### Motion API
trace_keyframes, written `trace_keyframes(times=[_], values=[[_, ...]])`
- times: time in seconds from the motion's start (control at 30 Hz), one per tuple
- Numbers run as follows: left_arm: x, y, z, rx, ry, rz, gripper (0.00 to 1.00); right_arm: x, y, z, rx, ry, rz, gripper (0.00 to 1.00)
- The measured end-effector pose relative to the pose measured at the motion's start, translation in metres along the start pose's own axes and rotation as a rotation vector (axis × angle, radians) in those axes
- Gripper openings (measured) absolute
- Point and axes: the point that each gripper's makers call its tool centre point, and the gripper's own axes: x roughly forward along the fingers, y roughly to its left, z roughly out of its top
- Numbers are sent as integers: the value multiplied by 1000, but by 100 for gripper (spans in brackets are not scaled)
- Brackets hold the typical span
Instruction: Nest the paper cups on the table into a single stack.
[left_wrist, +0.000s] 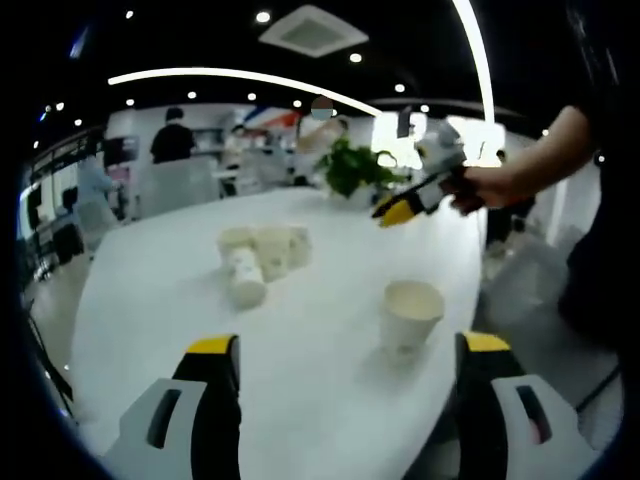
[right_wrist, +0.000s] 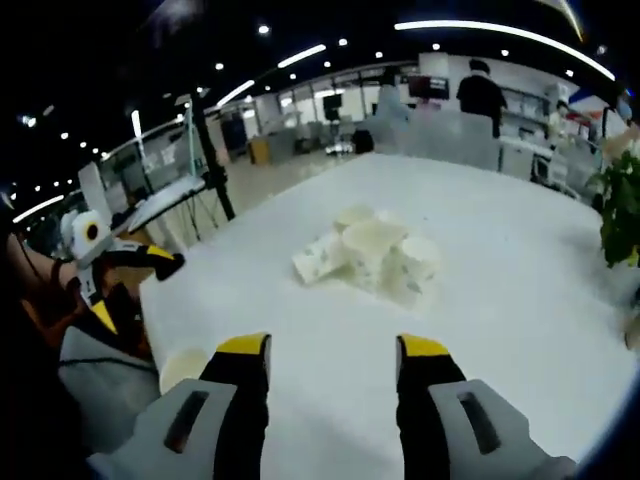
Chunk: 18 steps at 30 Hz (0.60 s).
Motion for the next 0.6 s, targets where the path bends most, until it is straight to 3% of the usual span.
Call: trace_keyframes(times=[0.07, 0.17, 0.27, 0.37, 0.6], values=[[0, 1, -1, 4, 2, 3, 87, -1, -4, -1, -4, -3, -22, 58], [0, 1, 0, -2, 2, 6, 88, -2, -14, -3, 18, -11, -75, 79], [0, 2, -1, -1, 6, 10, 88, -5, -21, -4, 50, -21, -111, 93], [0, 3, -1, -1, 9, 14, 88, -6, -24, -9, 55, -16, -126, 100], [2, 2, -1, 1, 17, 11, 88, -7, -24, -14, 8, -3, -128, 100]])
